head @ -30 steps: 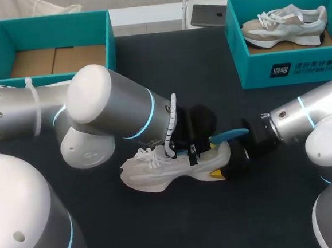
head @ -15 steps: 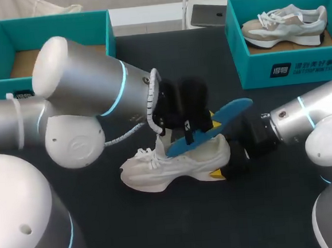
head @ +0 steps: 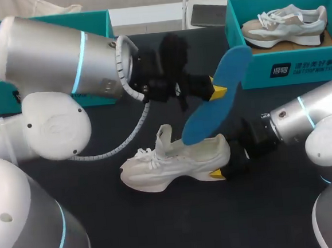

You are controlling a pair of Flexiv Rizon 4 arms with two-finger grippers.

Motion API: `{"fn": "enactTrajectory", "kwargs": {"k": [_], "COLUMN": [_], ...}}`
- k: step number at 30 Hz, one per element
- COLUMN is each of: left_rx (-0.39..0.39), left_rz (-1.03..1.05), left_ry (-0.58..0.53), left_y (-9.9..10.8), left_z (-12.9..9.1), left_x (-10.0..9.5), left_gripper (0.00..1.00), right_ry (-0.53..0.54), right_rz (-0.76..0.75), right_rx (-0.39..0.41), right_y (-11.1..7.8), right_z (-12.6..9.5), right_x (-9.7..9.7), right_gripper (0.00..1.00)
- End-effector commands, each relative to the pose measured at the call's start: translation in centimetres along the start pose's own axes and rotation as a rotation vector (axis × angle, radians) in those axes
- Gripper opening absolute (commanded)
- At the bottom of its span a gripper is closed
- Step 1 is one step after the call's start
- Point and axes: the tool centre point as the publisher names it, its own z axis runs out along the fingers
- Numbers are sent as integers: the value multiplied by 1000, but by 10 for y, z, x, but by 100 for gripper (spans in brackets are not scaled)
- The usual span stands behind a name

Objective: Take the shoe out of the shoebox, open the shoe tongue, remove and reinsert the insole, then place the shoe into the shoebox

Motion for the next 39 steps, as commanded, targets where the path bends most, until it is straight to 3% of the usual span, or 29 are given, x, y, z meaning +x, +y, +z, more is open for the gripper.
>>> {"fn": "enactTrajectory", "kwargs": {"k": [1,6,25,31,39], "left_rx": [87,143,162,277,299], "left_rz": [-57,-128,-151,-407,-646], "left_ry": [80,230,240,357,464], "left_y": [-4,-17,-18,-48,-85], "left_z": [-36,-51,-55,-75,-92], "left_x": [-3,-10,-7,10,40], "left_gripper": [0,0,0,0,0], "right_ry": [-1,-1,-1,-1,-1], "right_rz": [0,0,0,0,0], "right_rx": [4,4,4,4,4], "right_y": [0,0,0,0,0], "right_z": [1,1,1,1,1], "right_x": [0,0,0,0,0], "right_gripper": [0,0,0,0,0]}}
